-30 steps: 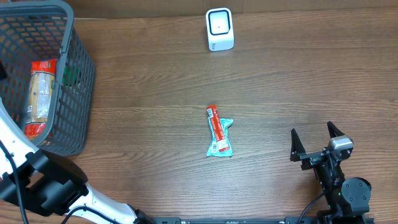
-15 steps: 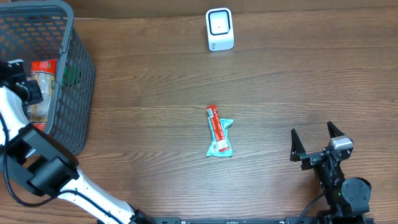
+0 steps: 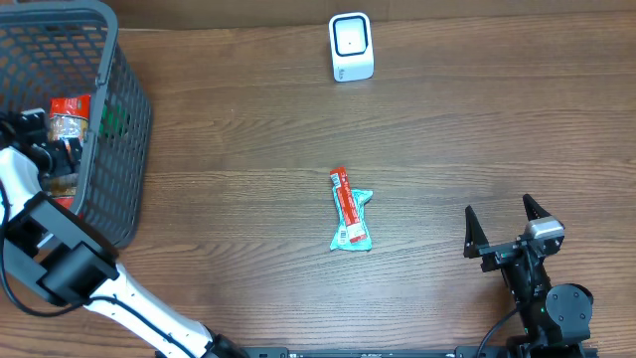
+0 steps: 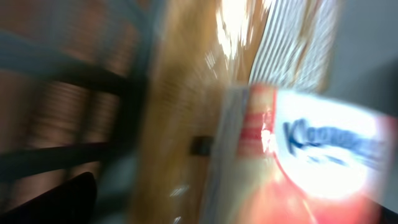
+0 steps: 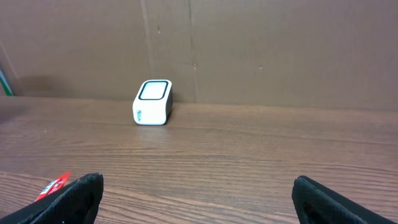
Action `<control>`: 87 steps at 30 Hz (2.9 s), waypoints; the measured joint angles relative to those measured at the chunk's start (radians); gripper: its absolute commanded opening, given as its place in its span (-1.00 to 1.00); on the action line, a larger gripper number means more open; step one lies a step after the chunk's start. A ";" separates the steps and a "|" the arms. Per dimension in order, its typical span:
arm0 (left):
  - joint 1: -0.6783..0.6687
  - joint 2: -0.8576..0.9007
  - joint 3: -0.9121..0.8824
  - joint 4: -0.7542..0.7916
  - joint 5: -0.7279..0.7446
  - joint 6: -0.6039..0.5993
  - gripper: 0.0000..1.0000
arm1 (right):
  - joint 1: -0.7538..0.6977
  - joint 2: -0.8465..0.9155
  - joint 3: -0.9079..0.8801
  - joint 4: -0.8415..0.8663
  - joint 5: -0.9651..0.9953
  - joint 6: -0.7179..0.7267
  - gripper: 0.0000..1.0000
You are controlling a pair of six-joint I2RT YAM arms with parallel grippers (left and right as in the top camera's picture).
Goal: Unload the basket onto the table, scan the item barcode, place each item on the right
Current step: 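Grasp the long snack pack with Kleenex tissue pack using left gripper, then carry the long snack pack out and place it beside the red bar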
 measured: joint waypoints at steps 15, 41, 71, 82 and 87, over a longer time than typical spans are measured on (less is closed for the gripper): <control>0.005 0.039 0.021 0.037 0.076 -0.001 0.35 | 0.000 0.000 0.000 0.000 0.000 0.000 1.00; -0.010 -0.018 0.013 0.027 0.082 -0.093 -0.92 | 0.000 0.000 0.000 -0.001 0.000 0.000 1.00; -0.562 -0.877 0.110 -0.529 -0.093 -0.486 -0.92 | 0.000 0.000 0.000 0.000 0.000 0.000 1.00; -0.860 -0.748 -0.260 -0.594 -0.097 -0.692 -0.92 | 0.000 0.000 0.000 0.000 0.000 0.000 1.00; -0.988 -0.647 -0.504 -0.422 -0.098 -0.763 -0.91 | 0.000 0.000 0.000 -0.001 0.000 0.000 1.00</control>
